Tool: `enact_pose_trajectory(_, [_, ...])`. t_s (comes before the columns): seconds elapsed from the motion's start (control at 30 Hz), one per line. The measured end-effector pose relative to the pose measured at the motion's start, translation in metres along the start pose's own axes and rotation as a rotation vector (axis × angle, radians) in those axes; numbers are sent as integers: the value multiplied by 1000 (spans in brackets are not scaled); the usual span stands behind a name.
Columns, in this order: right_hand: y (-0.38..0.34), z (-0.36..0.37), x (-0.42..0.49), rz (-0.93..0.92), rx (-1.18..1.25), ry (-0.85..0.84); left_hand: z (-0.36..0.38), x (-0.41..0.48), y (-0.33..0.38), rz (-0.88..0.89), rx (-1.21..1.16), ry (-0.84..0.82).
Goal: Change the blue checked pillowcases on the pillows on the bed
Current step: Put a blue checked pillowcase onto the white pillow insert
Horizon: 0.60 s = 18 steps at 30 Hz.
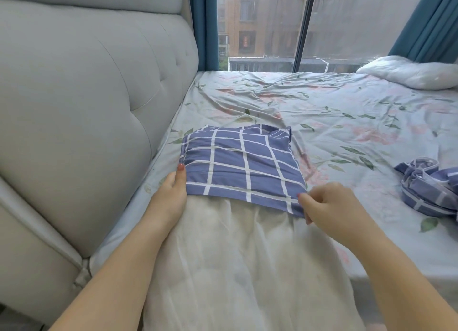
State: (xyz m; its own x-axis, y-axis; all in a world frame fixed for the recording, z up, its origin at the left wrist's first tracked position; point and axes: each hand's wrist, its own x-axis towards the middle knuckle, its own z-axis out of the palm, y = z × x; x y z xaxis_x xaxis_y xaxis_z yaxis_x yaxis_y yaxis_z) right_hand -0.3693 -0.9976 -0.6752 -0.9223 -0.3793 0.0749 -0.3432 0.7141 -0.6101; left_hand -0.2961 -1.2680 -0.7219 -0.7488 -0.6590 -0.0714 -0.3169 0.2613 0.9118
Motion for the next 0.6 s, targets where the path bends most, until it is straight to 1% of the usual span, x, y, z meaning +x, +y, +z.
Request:
enact_pose_trajectory(0.03, [-8, 4, -3, -83, 51, 102, 0, -2, 4, -7, -63, 13])
enact_pose_trajectory(0.07, [-18, 10, -7, -167, 132, 140, 1, -1, 6, -12, -122, 16])
enact_pose_trajectory(0.1, [-28, 18, -11, -236, 239, 113, 1, -2, 9, -16, -177, 5])
enact_pose_trajectory(0.13, [-38, 25, -17, -276, 361, 36, 1, -3, 12, -24, -228, -19])
enact_pose_trajectory(0.17, [-50, 33, -23, -290, 457, -76, 0, -4, 13, -39, -282, -52])
enact_pose_trajectory(0.2, [-60, 42, -30, -298, 503, -181, -1, -6, 15, -57, -346, -82])
enact_pose_trajectory(0.23, [-68, 50, -36, -313, 486, -241, -1, -7, 16, -75, -403, -110])
enact_pose_trajectory(0.3, [-77, 67, -40, -345, 357, -238, -2, -9, 17, -96, -468, -169])
enact_pose_trajectory(0.33, [-80, 75, -40, -353, 272, -236, -3, -11, 18, -102, -486, -197])
enact_pose_trajectory(0.43, [-85, 94, -33, -327, 80, -317, -6, -11, 16, -100, -483, -242])
enact_pose_trajectory(0.5, [-86, 103, -29, -292, 82, -358, -10, -9, 11, -100, -436, -252])
enact_pose_trajectory(0.6, [-85, 108, -25, -268, 238, -357, -16, -10, 7, -124, -386, -259])
